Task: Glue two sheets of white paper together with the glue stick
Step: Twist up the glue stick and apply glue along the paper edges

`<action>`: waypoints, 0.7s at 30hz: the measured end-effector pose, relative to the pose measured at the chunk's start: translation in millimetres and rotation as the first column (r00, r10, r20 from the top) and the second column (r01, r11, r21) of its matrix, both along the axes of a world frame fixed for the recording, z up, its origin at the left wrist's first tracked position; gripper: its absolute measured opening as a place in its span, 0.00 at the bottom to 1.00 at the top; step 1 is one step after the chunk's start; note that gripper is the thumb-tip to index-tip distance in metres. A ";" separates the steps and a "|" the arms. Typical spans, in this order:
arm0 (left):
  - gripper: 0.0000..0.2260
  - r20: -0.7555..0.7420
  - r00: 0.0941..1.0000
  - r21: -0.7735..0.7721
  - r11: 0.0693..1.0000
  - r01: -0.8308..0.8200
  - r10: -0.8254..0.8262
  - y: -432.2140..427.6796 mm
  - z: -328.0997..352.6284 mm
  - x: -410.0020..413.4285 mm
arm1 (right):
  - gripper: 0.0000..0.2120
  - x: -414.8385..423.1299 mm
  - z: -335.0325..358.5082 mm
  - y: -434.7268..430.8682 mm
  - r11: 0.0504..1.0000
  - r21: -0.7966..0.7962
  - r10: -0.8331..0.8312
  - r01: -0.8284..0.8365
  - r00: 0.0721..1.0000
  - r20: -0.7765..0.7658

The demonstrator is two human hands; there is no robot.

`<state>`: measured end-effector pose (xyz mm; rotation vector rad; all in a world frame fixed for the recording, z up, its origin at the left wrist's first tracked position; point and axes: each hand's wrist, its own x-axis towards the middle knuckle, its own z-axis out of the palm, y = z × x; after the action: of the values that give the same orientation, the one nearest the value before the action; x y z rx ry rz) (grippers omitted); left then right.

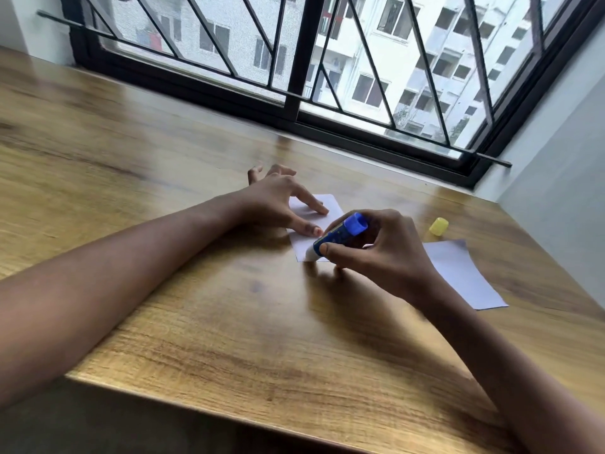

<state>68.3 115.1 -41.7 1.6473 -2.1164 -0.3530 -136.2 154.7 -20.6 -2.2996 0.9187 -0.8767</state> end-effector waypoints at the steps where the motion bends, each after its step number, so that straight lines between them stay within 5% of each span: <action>1: 0.29 0.001 1.000 0.001 1.000 -0.001 0.001 -0.3 -0.5 0.5 | 0.05 -2.3 0.8 -1.8 1.000 0.005 -0.010 0.010 1.000 -0.004; 21: 0.24 0.036 0.999 -0.038 0.999 -0.016 0.017 -0.3 -1.6 -0.3 | 0.03 -37.5 13.8 -19.9 0.983 0.084 -0.160 0.164 0.986 -0.048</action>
<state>68.0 114.8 -43.3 1.6602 -2.1215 -0.2781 -173.6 134.8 -6.8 -2.1996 1.1531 -0.8401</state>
